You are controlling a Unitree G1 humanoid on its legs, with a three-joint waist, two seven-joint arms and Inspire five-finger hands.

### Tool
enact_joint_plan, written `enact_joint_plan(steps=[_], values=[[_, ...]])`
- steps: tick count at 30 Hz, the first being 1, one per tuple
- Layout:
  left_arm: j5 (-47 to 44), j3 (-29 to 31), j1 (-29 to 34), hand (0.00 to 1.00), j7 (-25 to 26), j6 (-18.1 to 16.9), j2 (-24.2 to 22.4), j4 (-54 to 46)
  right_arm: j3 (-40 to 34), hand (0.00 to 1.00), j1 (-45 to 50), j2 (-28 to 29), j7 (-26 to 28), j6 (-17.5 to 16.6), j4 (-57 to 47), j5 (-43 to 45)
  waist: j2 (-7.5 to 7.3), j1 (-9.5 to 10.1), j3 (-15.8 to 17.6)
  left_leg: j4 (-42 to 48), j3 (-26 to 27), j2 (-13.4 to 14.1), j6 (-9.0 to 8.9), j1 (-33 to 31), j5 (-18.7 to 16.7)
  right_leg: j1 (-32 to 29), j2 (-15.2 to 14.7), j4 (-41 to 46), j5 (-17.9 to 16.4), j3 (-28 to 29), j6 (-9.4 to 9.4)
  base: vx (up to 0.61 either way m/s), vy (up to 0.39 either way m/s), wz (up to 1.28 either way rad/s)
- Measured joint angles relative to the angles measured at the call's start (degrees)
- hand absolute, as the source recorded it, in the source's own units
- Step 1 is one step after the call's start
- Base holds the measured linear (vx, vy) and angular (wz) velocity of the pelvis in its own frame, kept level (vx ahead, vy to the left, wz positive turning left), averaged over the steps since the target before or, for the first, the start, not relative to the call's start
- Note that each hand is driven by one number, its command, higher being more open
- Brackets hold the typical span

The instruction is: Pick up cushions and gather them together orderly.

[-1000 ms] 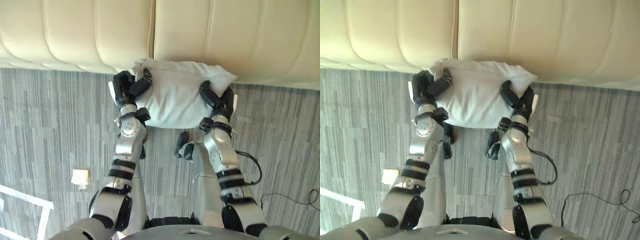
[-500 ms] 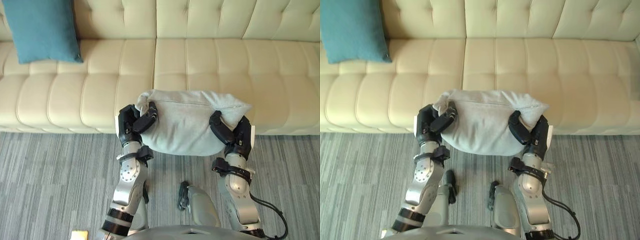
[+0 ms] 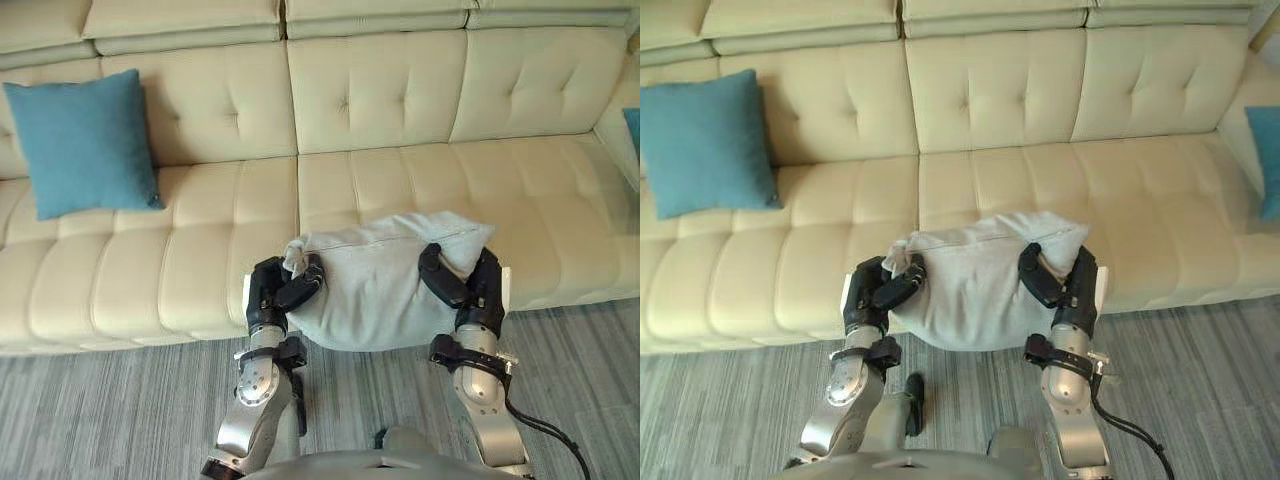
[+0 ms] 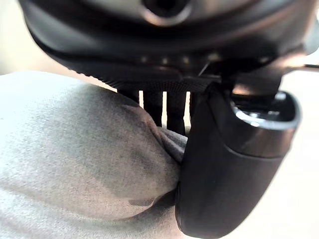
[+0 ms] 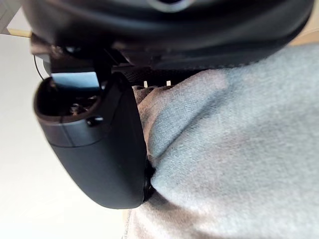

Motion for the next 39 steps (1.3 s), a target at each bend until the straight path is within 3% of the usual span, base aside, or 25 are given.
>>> enact_joint_plan(steps=[2,3,4,6,7,8,11,15,17,21,24,29,35,39], values=[[0.02,0.0,0.07,0.0,-0.02,0.44,1.22,0.07,-0.02,0.0,-2.16,0.02,0.1,0.0,3.79,-0.5,0.01,-0.23,-0.03,-1.27,0.95,-0.21,0.95,4.67,-1.39,-2.81,-0.68,10.12,3.32,0.31,-0.56,0.52,0.264,-0.64],[0.14,0.04,0.15,0.0,-0.05,0.43,2.43,0.09,-0.03,0.0,-4.01,-0.07,0.26,0.0,7.54,-0.55,0.06,-0.49,-0.11,-3.62,0.99,0.42,1.1,8.21,-1.49,-5.82,-1.15,17.49,5.72,-0.21,-2.18,0.35,0.095,-0.35],[0.24,0.34,0.14,0.0,-0.06,0.41,2.82,0.1,-0.03,0.0,-5.33,-0.06,0.6,0.0,10.03,-0.56,0.13,-0.52,-0.2,-5.12,0.93,1.08,1.1,9.98,-1.49,-8.49,-1.4,20.54,4.27,-1.56,-3.43,0.26,0.014,-0.26],[0.25,1.03,0.15,0.0,-0.11,0.41,2.77,0.14,-0.02,0.0,-6.04,-0.05,1.2,0.03,11.34,-0.57,0.13,-0.73,-0.2,-5.51,0.57,1.69,1.11,10.5,-1.5,-11.32,-1.59,20.75,3.78,-2.51,-4.11,0.24,-0.295,0.08],[0.27,1.94,0.08,0.0,-1.86,0.56,2.36,3.21,0.06,0.0,-6.53,-1.28,2.86,1.29,14.35,-0.73,0.93,-1.58,-0.34,-8.98,-4.72,5.08,-5.25,14.02,-4.28,-13.23,4.93,-1.63,11.13,-0.67,-4.55,0.34,-0.631,0.27],[0.31,1.48,0.29,0.0,-2.85,0.83,1.11,3.84,-0.37,0.0,-6.49,-2.93,2.84,2.24,14.84,-0.67,2.07,-1.54,-0.76,-9.69,-6.5,5.85,-5.25,14.07,-4.27,-12.42,6.29,-3.07,11.39,-1.58,-5.28,0.33,-0.642,0.26],[0.33,1.01,0.36,0.0,-3.49,0.81,0.35,3.97,-1.14,0.0,-6.19,-3.04,2.81,2.49,14.09,-0.68,2.17,-1.62,-0.85,-11.11,-5.94,5.99,-5.5,14.59,-3.46,-12.23,8.06,-3.23,11.51,-2.01,-6.18,0.05,-0.148,-0.06],[0.33,0.7,0.44,0.0,-3.96,0.96,0.29,4.49,-1.44,0.0,-5.61,-3.04,2.74,2.5,11.62,-0.7,2.39,-1.59,-1.03,-12.81,-6.34,5.53,-5.38,15.38,-2.88,-11.05,7.85,-4.83,11.88,-2.54,-6.25,-0.04,-0.042,0.08],[0.39,0.71,0.43,0.0,-4.17,1.37,0.23,4.47,-1.48,0.0,-4.64,-2.97,2.69,2.51,10.88,-0.6,2.67,-1.81,-1.3,-15.97,-9.27,5.52,-4.85,17.37,-1.23,-6.16,7.83,-10.38,13.57,-5.39,-5.49,-0.04,-0.007,0.66],[1.6,1.24,0.25,0.0,-3.78,1.38,0.21,4.42,-1.45,0.0,-4.62,-1.5,2.98,2.4,8.5,-0.64,2.86,0.74,-4.88,-19.37,-12.29,4.1,-6.13,17.17,2.16,-5.68,6.0,-11.62,14.27,-7.64,-5.58,0.01,0.027,0.42],[3.34,1.84,-1.59,0.0,-1.85,1.38,0.2,4.42,-1.1,0.0,-7.46,-1.17,2.97,2.41,8.9,-0.66,3.74,1.01,-5.59,-20.84,-13.59,3.4,-6.21,17.32,3.49,-5.27,5.15,-12.17,14.45,-8.68,-5.35,0.01,0.027,0.29],[5.96,3.14,-7.2,0.0,1.5,1.39,0.24,4.36,-0.95,0.0,-13.6,-0.69,1.6,2.41,11.41,-0.71,4.04,0.95,-6.24,-22.22,-15.4,3.49,-5.91,17.86,4.52,-2.68,5.17,-15.33,15.66,-10.63,-5.15,-0.02,-0.001,0.19],[6.19,3.97,-16.76,0.0,5.97,1.38,2.08,5.33,-0.53,0.0,-25.75,-0.49,-2.65,2.4,17.39,-2.08,3.89,1.12,-6.03,-22.01,-16.22,3.4,-6.26,13.58,5.85,-4.8,5.29,-18.53,18.49,-11.56,-5.22,-0.02,0.006,0.08],[6.61,4.87,-29.21,0.0,8.89,1.37,5.04,11.07,-0.41,0.0,-37.31,-0.49,-6.1,2.41,23.89,-2.22,3.23,1.2,-2.69,-20.96,-17.32,3.41,-7.16,8.97,7.37,-8.98,5.26,-18.05,19.71,-12.36,-6.0,-0.06,-0.033,0.11]])
